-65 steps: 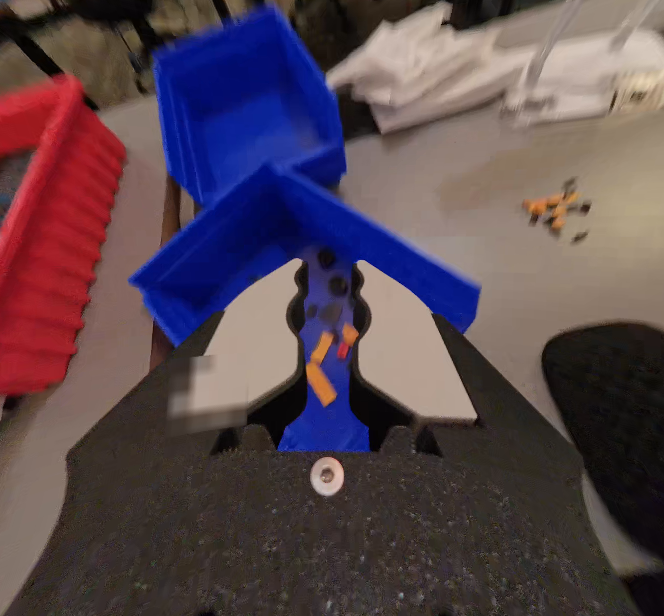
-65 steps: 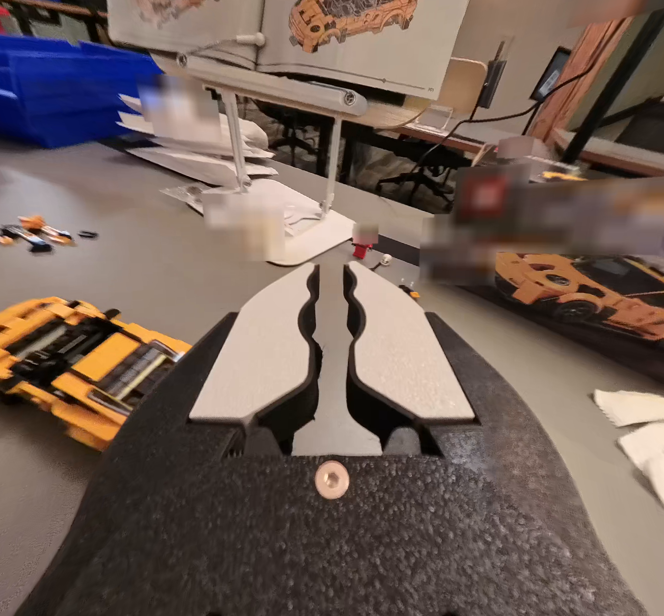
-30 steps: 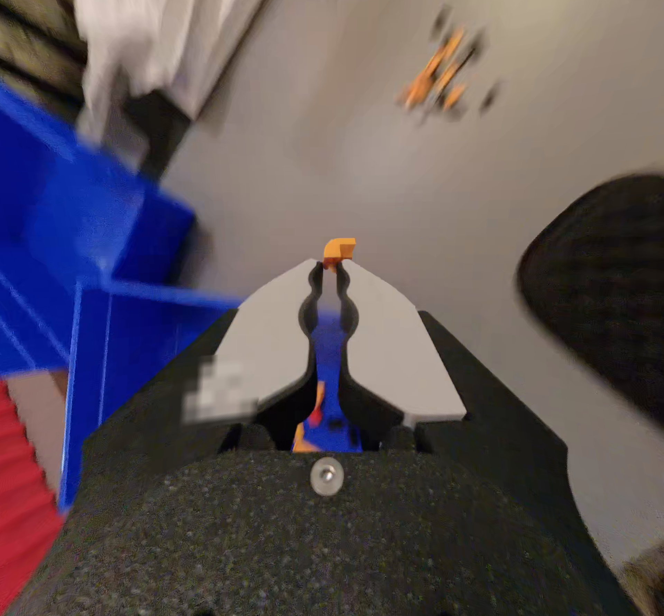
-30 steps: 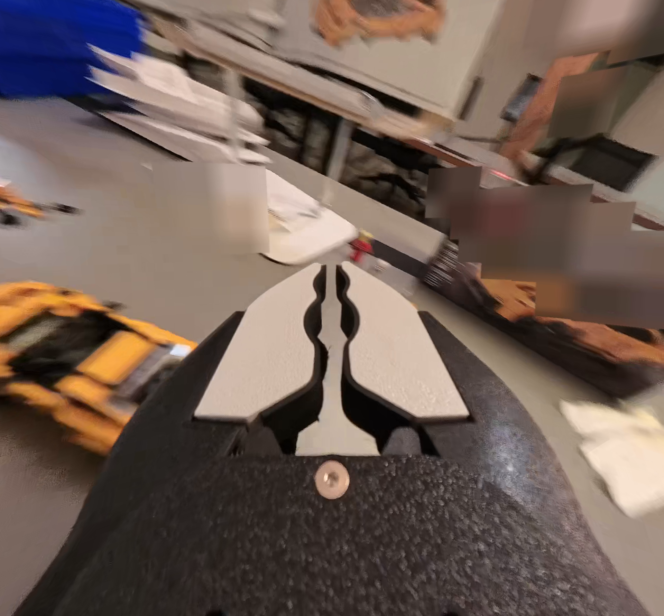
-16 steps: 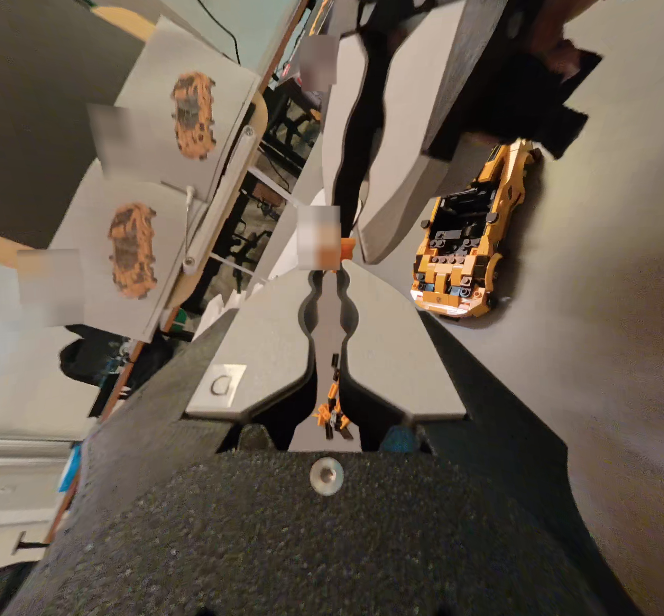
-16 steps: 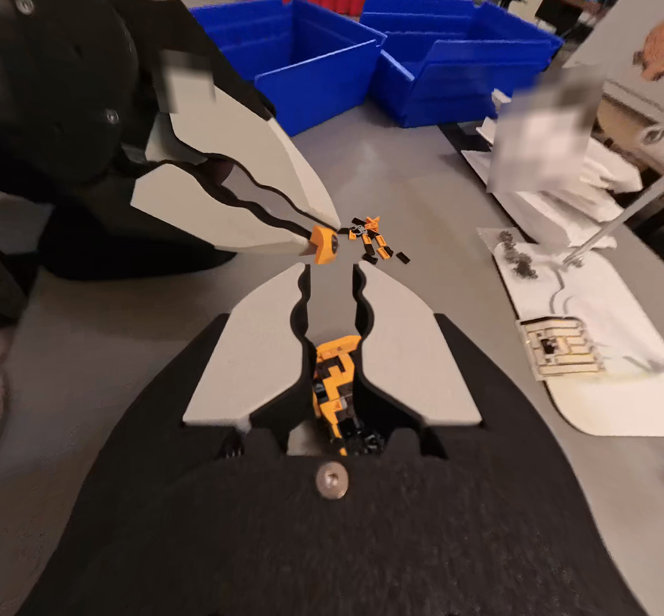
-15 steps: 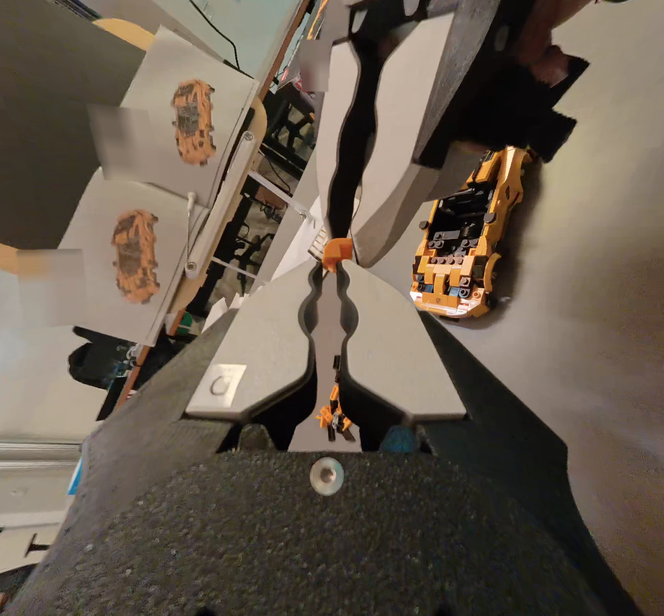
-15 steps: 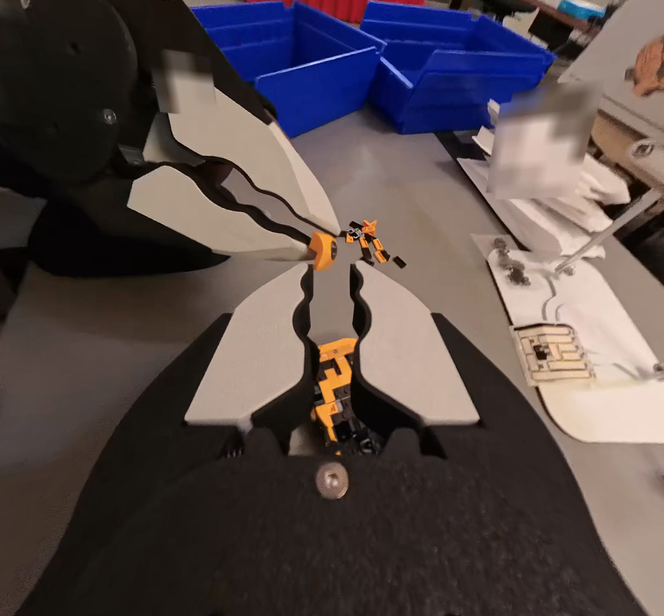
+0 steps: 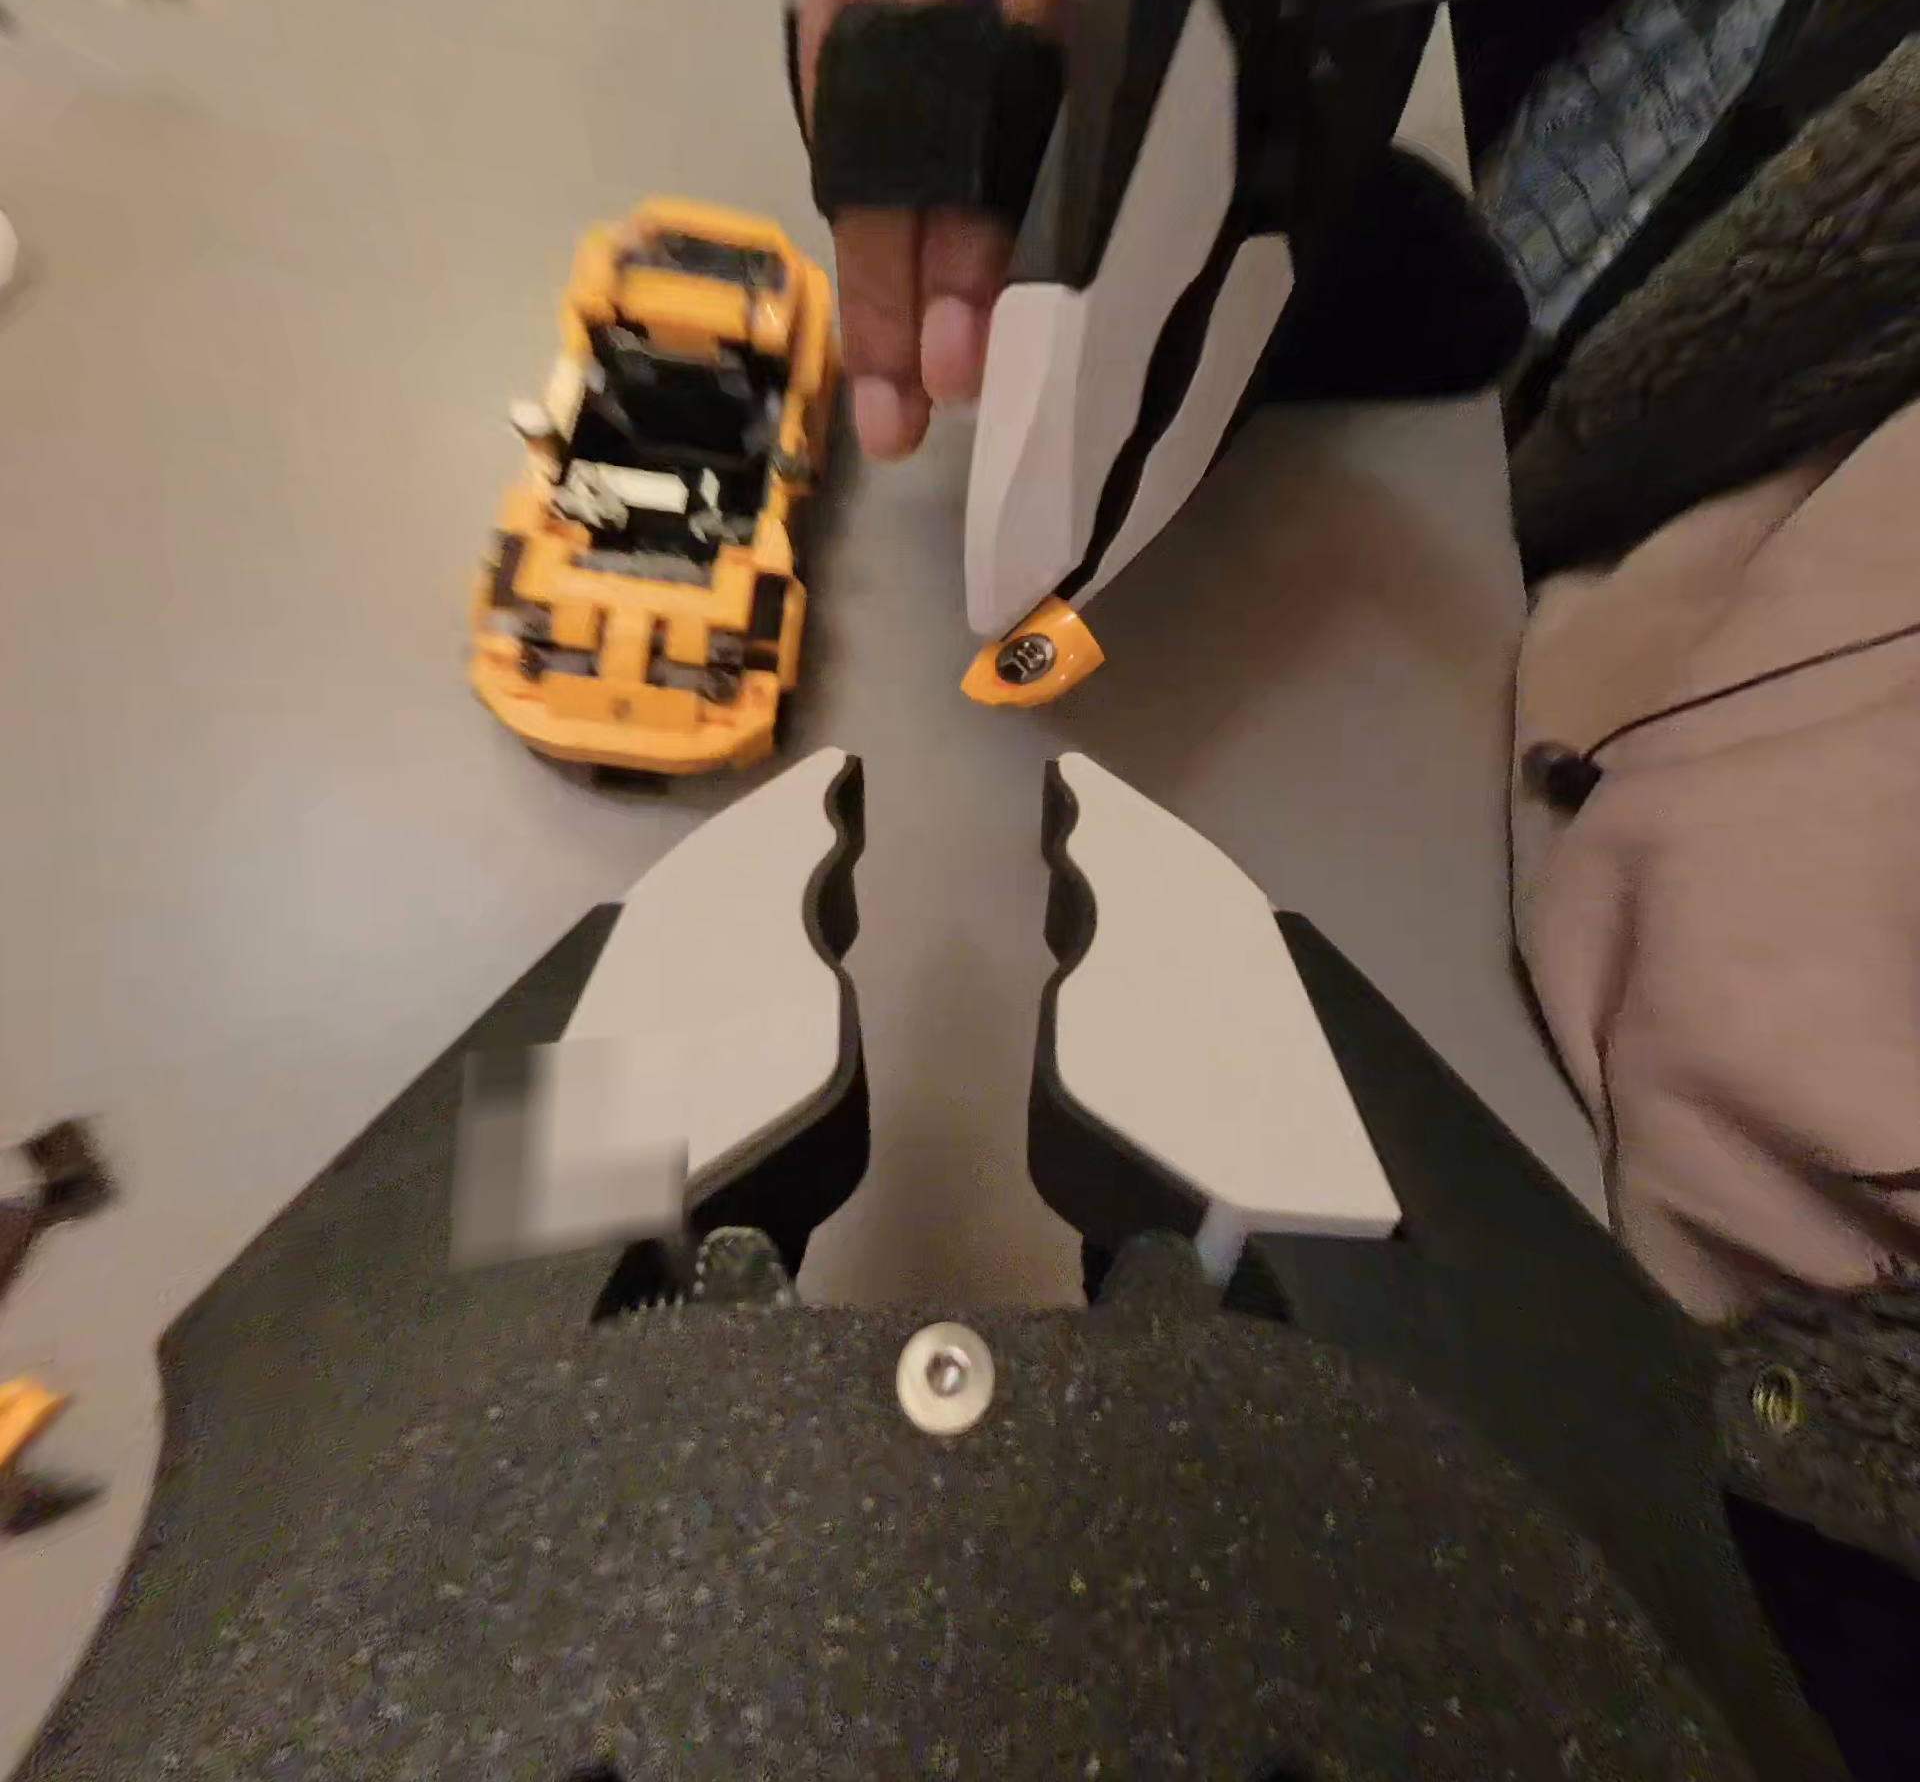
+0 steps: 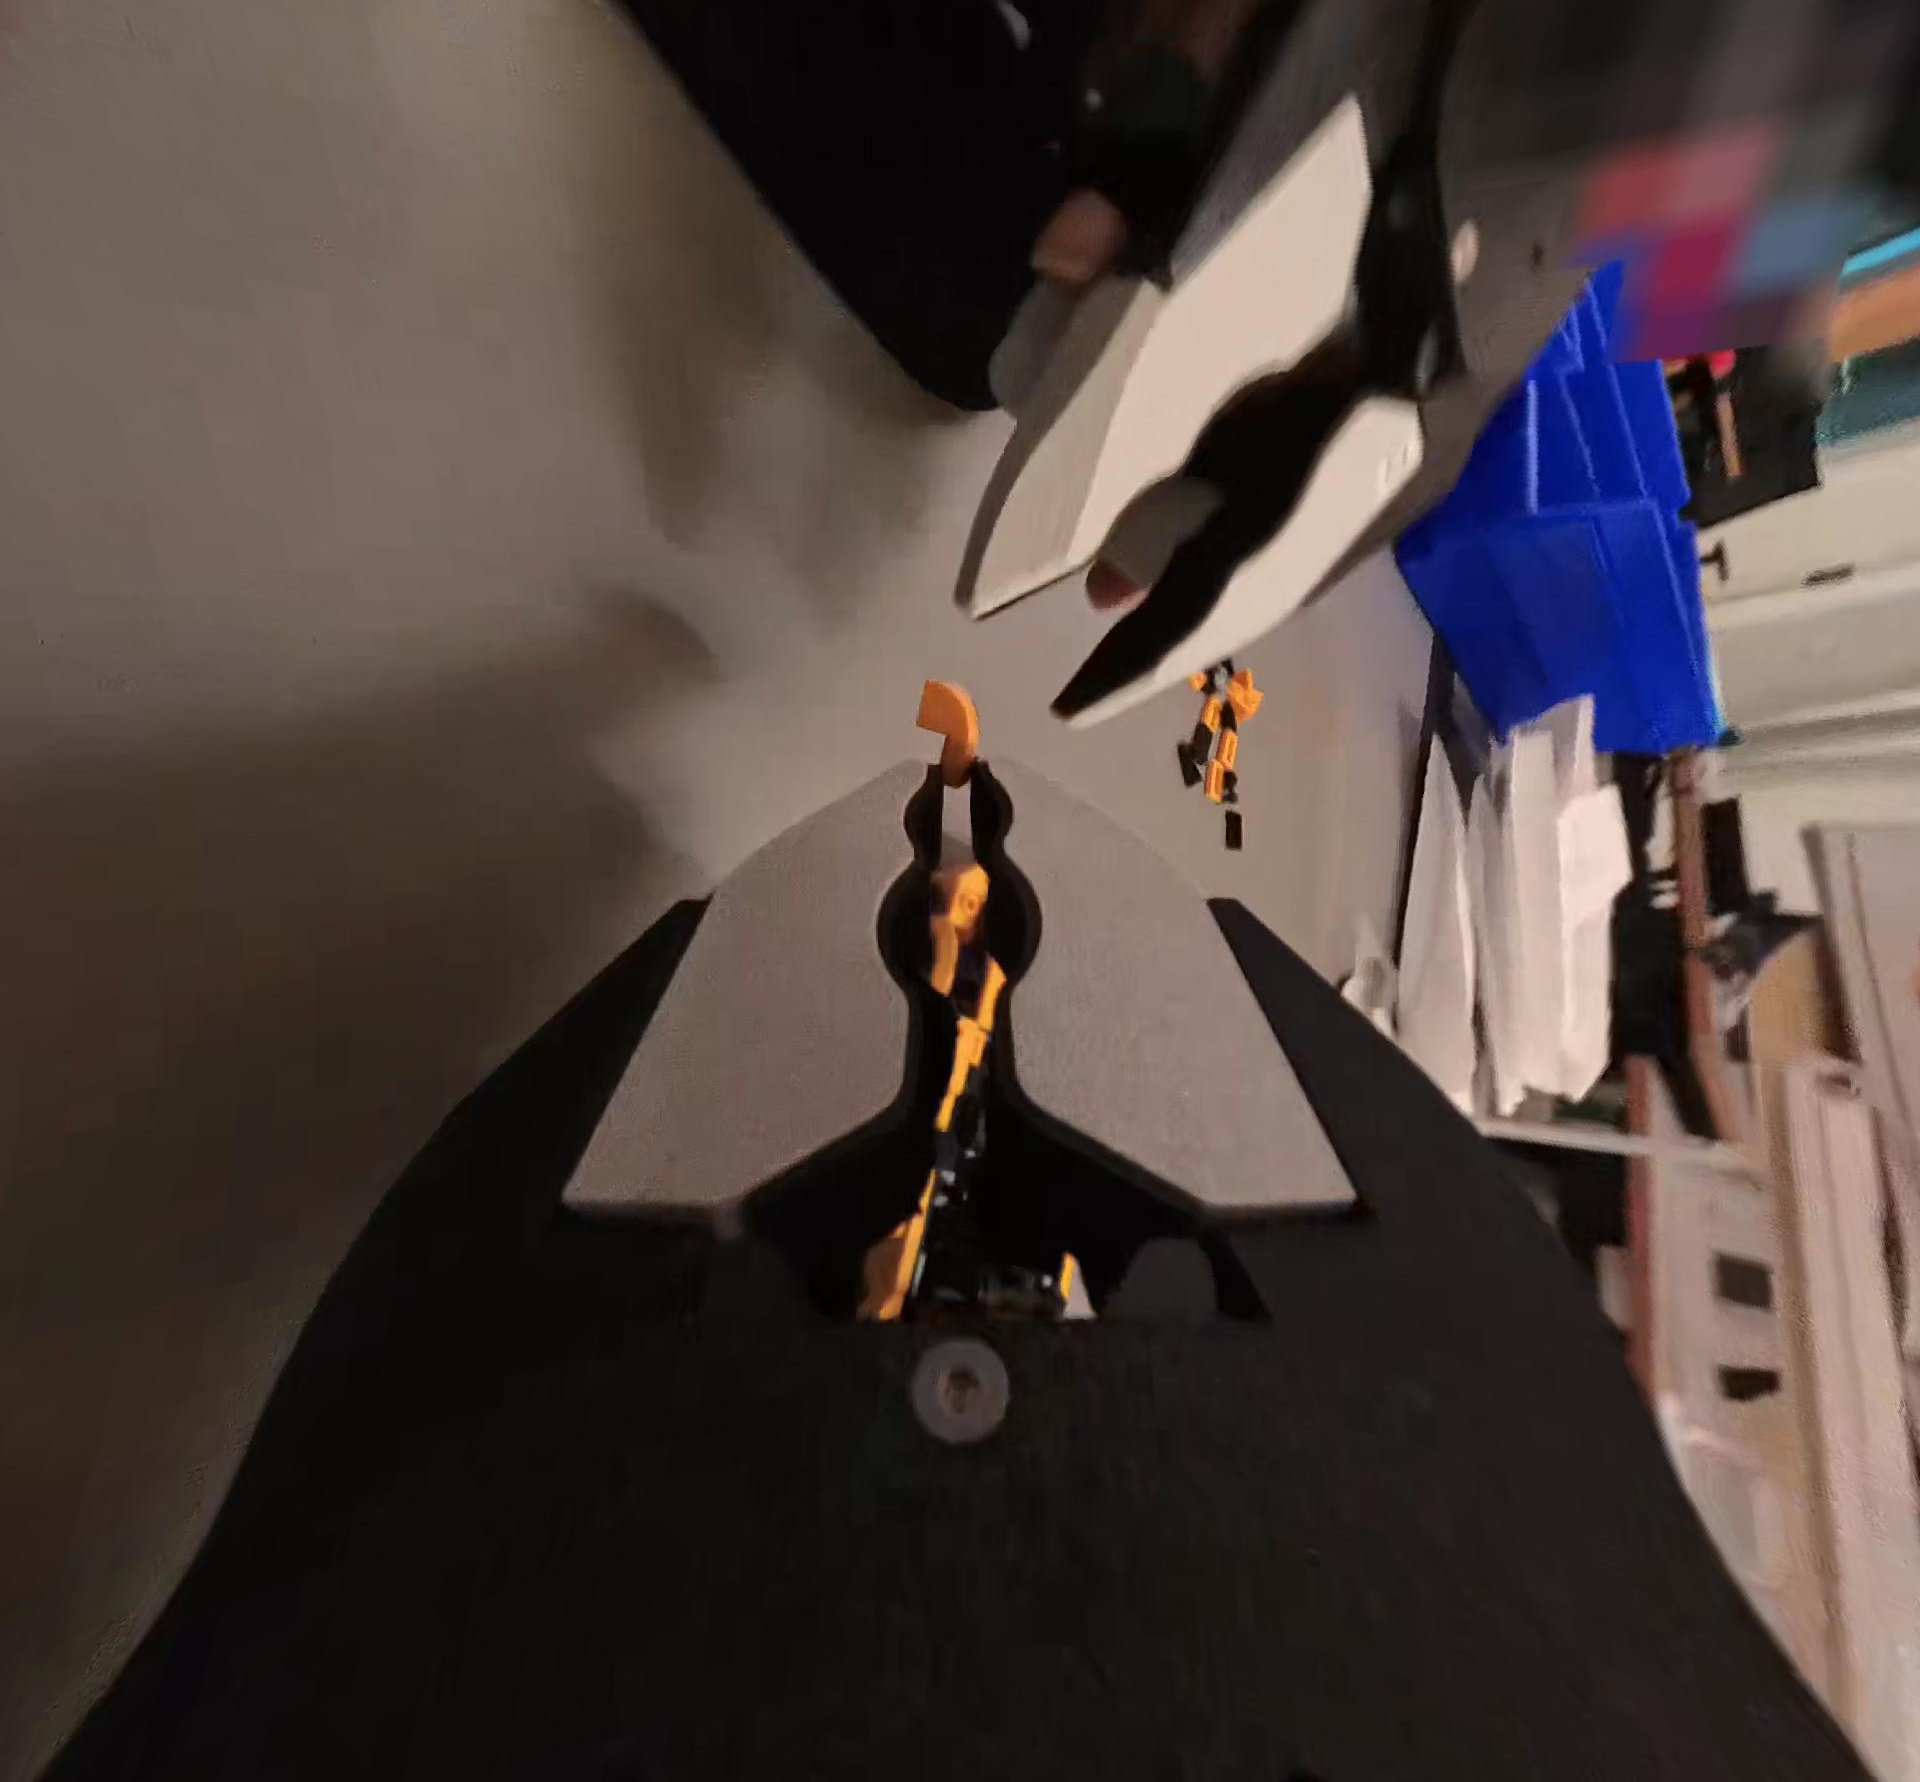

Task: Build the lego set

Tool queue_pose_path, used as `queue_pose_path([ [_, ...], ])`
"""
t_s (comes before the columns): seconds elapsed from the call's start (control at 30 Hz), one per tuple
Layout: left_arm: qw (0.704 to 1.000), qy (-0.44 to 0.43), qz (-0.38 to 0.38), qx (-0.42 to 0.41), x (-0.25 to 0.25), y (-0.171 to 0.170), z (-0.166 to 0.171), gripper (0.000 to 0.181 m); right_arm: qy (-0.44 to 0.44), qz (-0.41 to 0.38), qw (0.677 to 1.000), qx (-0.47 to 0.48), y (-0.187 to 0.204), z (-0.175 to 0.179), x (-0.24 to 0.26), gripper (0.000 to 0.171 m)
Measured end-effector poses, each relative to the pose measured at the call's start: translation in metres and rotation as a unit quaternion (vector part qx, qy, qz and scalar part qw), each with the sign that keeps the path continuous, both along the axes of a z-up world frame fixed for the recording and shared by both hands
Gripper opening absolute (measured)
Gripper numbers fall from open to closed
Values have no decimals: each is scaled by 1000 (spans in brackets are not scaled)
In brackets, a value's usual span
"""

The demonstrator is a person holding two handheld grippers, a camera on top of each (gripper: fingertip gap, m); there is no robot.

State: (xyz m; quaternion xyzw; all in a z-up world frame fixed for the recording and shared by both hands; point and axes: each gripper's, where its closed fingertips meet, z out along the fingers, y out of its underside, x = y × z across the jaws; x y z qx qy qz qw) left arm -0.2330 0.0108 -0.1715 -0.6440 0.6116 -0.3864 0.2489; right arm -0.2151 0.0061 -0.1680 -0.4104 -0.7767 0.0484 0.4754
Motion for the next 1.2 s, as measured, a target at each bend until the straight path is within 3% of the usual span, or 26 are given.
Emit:
queue_pose_path([
  [0.2,991,75,-108,-21,7,-28,-40,30,-57,70,993,75,-8,-29,-11,5],
  [0.33,990,102,-100,-8,8,-23,-50,19,-70,83,990,91,-6,-39,-9,5],
  [0.37,989,111,-95,-2,8,-21,-53,9,-75,69,990,95,-1,-41,-7,6],
  [0.4,990,114,-85,1,8,-19,-54,9,-82,52,991,94,5,-44,-3,14],
  [0.57,990,135,-26,30,9,-10,-55,9,-72,-30,996,44,12,-35,23,20],
  [0.8,986,158,0,59,4,-10,-56,22,56,-179,979,-81,22,-4,54,19],
  [0.9,982,170,22,76,-14,-5,-50,27,171,-230,948,-137,35,26,64,18],
  [1.0,987,115,92,68,-49,6,-11,23,317,-277,884,-206,54,62,87,20],
  [1.1,967,57,222,110,-127,41,47,10,408,-335,819,-224,82,77,126,27],
  [1.2,916,66,362,158,-238,81,88,0,448,-397,772,-213,107,77,158,28],
])
